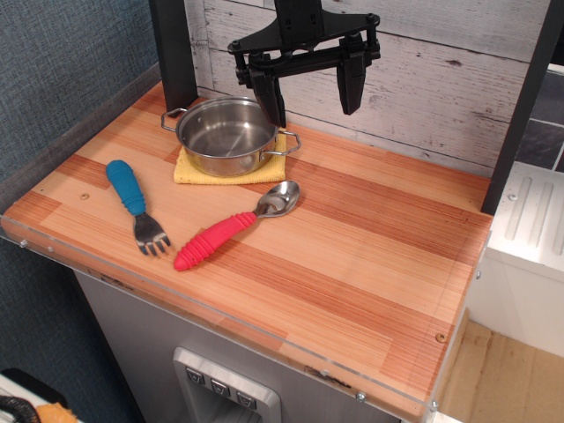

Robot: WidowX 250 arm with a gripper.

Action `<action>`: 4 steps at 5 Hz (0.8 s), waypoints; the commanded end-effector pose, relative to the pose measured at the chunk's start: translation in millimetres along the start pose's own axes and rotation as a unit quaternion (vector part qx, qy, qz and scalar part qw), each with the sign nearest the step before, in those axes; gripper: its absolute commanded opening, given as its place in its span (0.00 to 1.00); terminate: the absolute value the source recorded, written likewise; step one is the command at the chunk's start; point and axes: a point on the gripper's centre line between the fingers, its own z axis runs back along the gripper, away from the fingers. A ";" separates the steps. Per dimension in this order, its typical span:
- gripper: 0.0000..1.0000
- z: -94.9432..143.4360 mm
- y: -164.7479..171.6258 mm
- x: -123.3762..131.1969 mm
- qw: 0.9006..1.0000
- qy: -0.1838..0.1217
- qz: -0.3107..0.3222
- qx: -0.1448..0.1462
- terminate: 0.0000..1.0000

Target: Move the red spatula away from the yellow cloth.

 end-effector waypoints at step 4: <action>1.00 -7.5 41.5 -23.3 0.981 0.039 -0.168 0.093 0.00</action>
